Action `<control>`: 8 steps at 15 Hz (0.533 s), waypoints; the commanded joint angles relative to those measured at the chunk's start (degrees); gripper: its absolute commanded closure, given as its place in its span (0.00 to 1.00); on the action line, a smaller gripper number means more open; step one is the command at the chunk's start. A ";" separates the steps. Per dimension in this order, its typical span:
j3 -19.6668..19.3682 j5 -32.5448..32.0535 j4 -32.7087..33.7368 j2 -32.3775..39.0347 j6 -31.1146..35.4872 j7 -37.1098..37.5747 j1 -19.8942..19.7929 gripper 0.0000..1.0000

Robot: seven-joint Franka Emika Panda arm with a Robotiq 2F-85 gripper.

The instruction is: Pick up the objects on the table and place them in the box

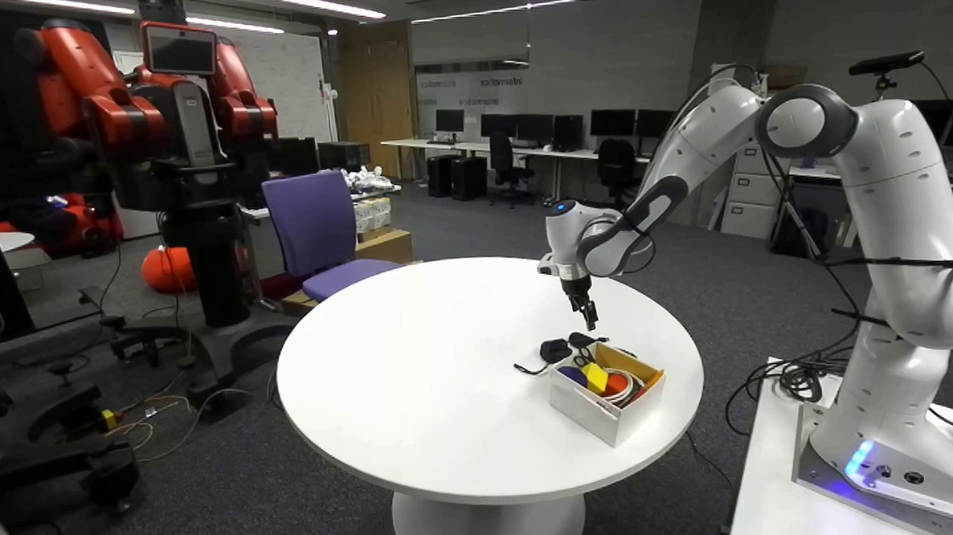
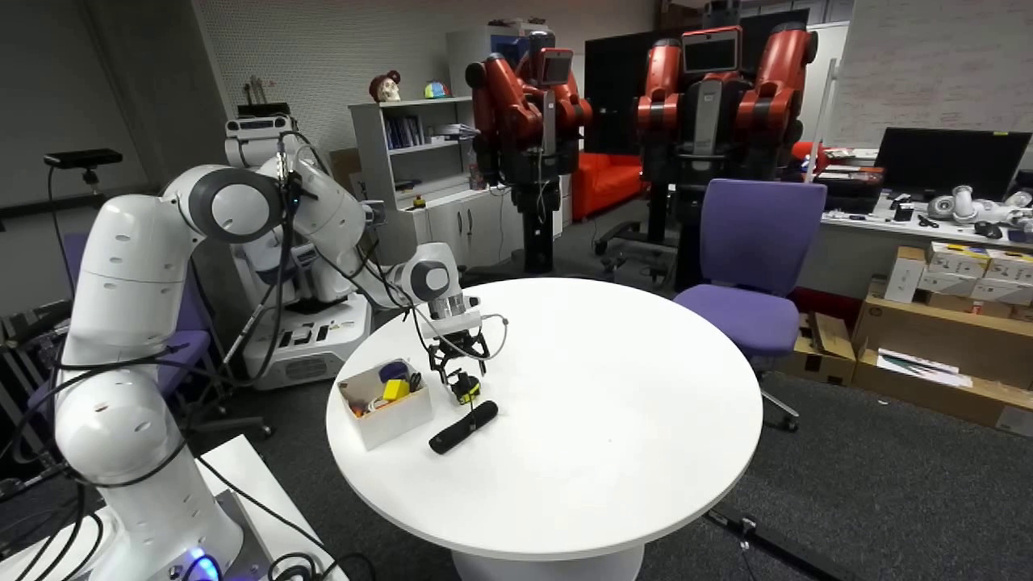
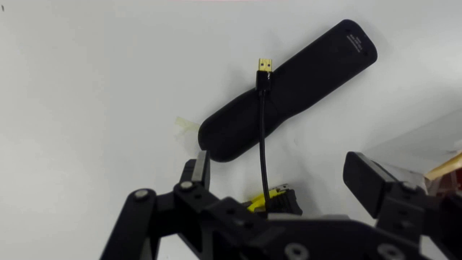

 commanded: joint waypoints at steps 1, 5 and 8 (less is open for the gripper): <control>0.91 0.48 1.50 1.58 4.79 -2.73 -1.56 0.00; 0.91 0.69 1.63 3.77 9.70 -1.29 -1.13 0.00; 1.54 1.40 1.49 4.98 11.33 -1.83 -1.30 0.00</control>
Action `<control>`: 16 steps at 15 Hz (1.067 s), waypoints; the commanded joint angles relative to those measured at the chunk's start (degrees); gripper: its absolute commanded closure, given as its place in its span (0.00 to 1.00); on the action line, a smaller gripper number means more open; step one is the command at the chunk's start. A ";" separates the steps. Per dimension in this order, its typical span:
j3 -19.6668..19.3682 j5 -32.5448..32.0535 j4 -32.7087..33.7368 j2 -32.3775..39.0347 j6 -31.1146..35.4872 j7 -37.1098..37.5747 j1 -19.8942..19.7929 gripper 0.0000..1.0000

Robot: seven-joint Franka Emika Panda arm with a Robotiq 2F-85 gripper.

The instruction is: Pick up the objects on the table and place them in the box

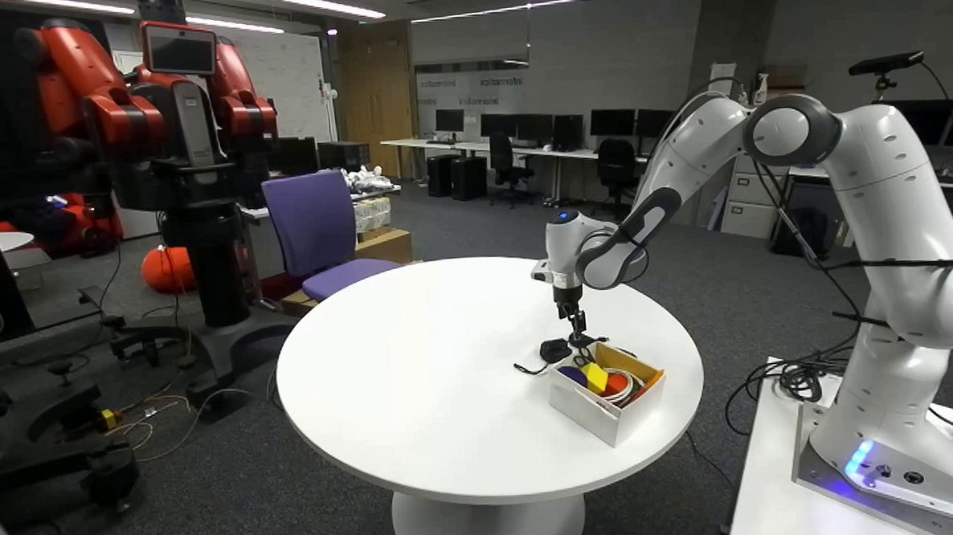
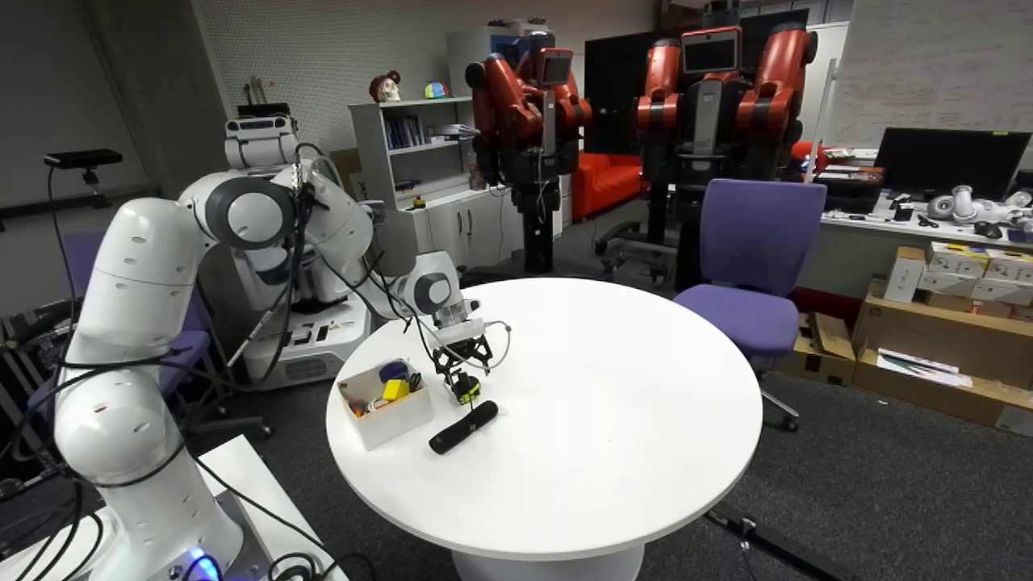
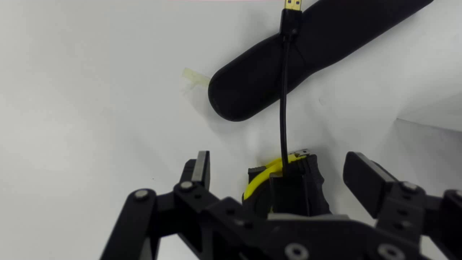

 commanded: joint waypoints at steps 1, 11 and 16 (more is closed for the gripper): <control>1.27 1.31 1.26 1.71 1.94 -1.37 -0.91 0.00; 2.45 1.23 3.30 3.19 1.77 -1.00 -0.13 0.20; 1.96 0.66 5.11 4.66 1.10 0.61 1.18 0.23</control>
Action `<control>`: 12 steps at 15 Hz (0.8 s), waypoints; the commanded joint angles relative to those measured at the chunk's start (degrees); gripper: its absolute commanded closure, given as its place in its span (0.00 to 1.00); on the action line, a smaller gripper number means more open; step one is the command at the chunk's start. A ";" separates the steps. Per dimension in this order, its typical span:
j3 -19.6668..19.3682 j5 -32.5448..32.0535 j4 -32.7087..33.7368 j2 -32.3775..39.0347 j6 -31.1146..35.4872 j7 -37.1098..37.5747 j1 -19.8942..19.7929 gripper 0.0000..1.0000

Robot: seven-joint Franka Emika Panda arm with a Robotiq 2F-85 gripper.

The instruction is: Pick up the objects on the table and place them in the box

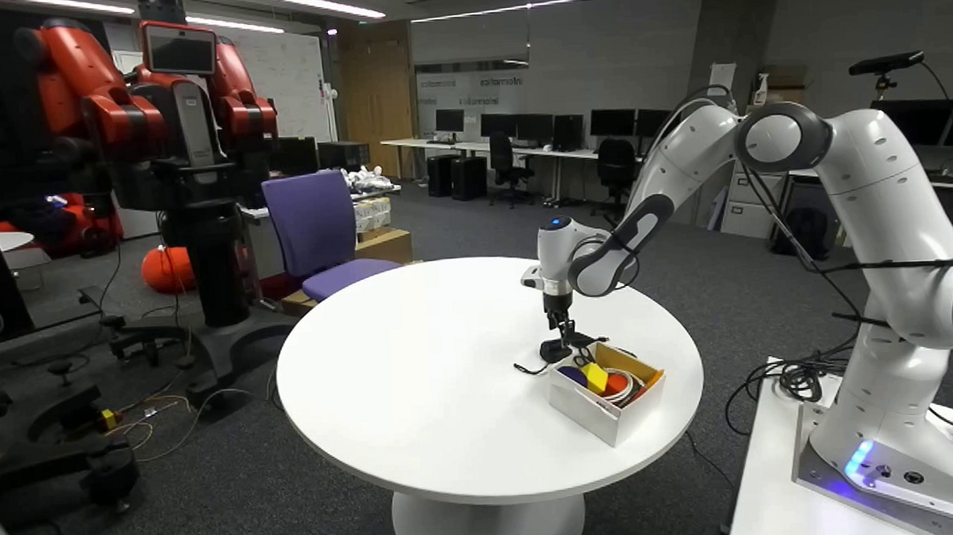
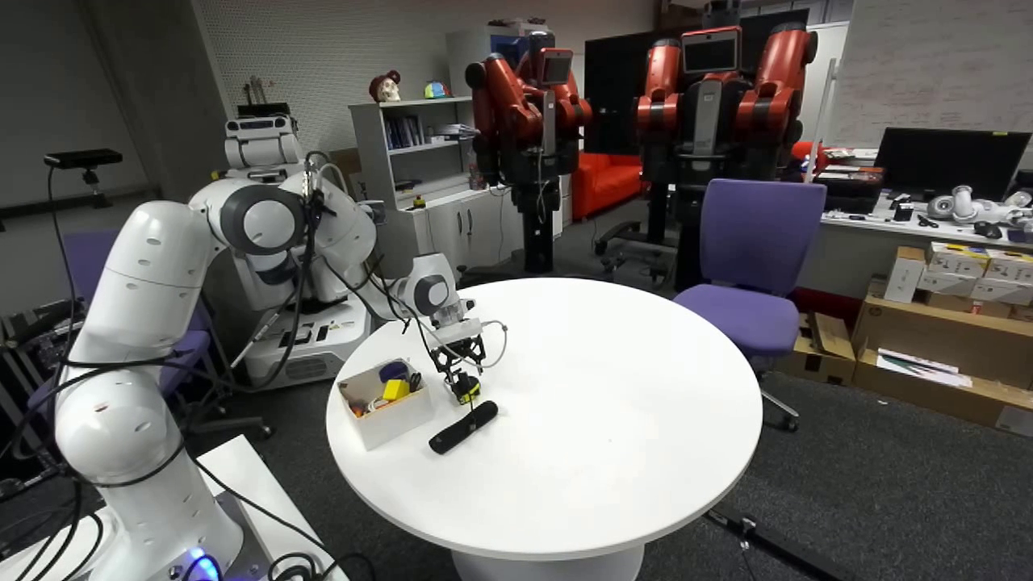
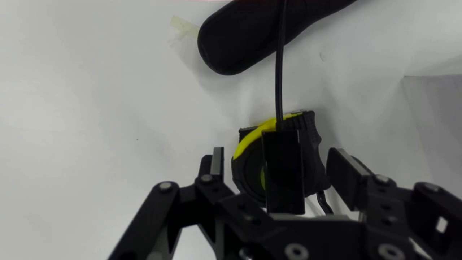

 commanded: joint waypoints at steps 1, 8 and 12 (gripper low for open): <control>-0.24 0.39 2.90 2.17 -0.44 0.88 0.94 0.23; -0.16 0.50 5.21 4.34 -0.72 1.21 1.45 0.55; -0.24 0.55 5.68 4.39 -0.78 1.37 1.46 0.86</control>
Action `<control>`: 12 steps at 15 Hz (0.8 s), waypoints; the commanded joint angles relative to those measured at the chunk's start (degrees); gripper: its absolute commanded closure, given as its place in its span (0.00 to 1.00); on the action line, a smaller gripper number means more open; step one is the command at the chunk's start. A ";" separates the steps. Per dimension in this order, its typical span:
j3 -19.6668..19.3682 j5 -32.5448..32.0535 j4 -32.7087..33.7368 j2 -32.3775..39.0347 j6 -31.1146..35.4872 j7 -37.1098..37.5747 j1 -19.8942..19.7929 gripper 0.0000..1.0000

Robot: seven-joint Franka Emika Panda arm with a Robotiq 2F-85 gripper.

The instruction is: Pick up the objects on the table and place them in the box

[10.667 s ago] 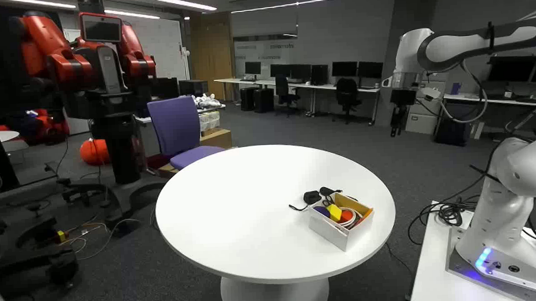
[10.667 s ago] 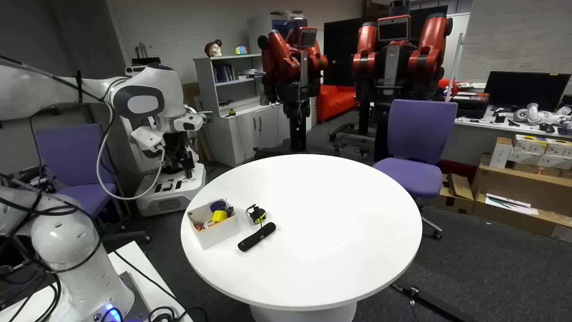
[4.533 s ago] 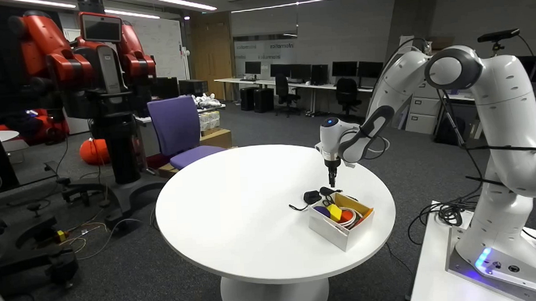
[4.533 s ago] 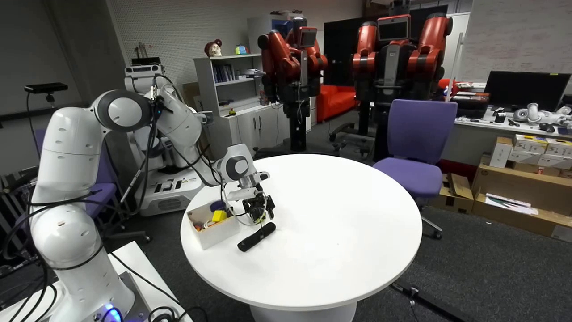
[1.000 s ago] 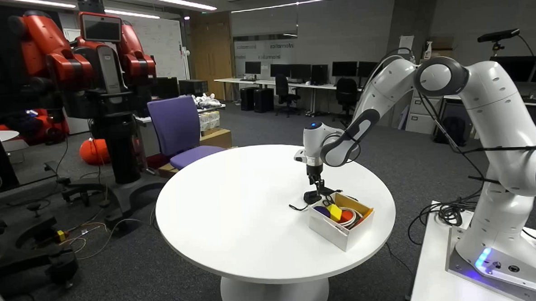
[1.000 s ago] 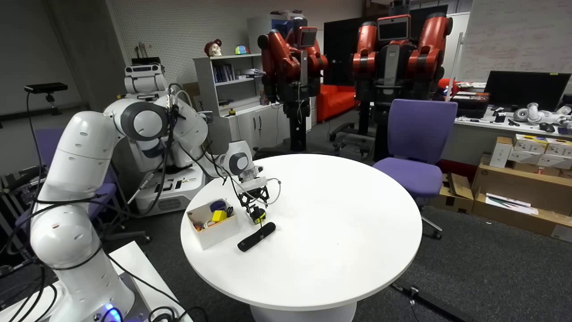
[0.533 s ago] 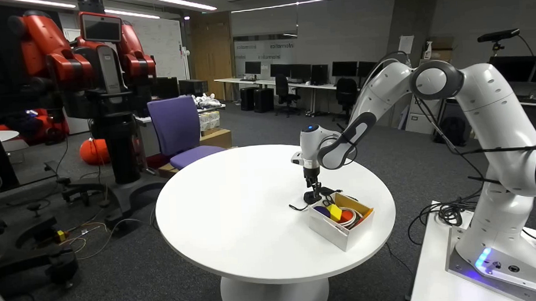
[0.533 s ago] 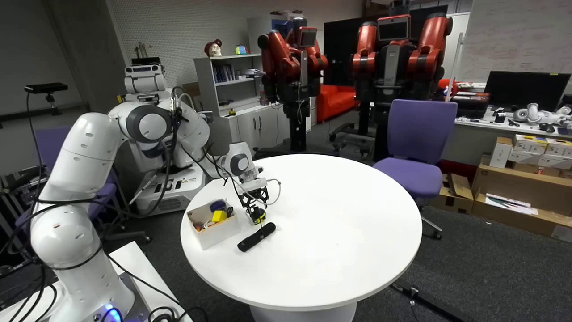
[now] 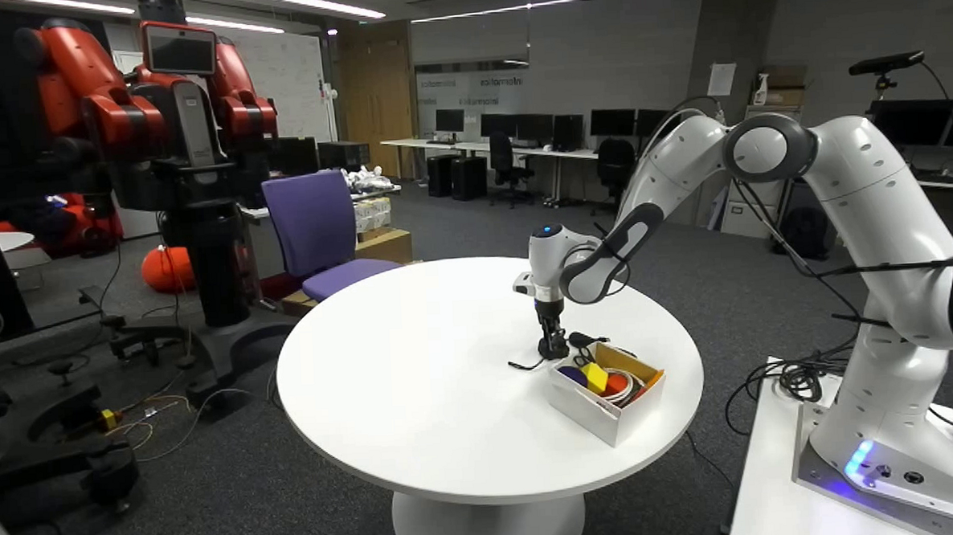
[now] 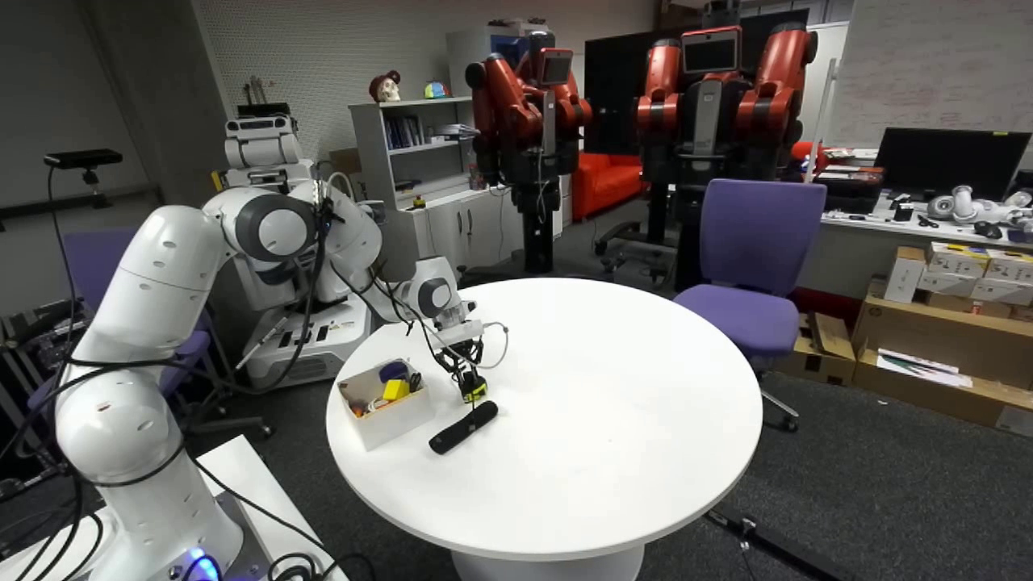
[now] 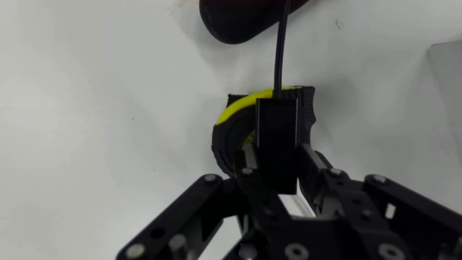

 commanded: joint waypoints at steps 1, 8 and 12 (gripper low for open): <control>-0.35 0.42 1.49 0.45 -0.64 0.86 0.33 0.93; -0.69 0.56 -2.74 -4.27 -0.81 4.73 0.28 0.92; -0.26 1.72 -8.15 -11.60 -0.80 7.90 -0.49 0.92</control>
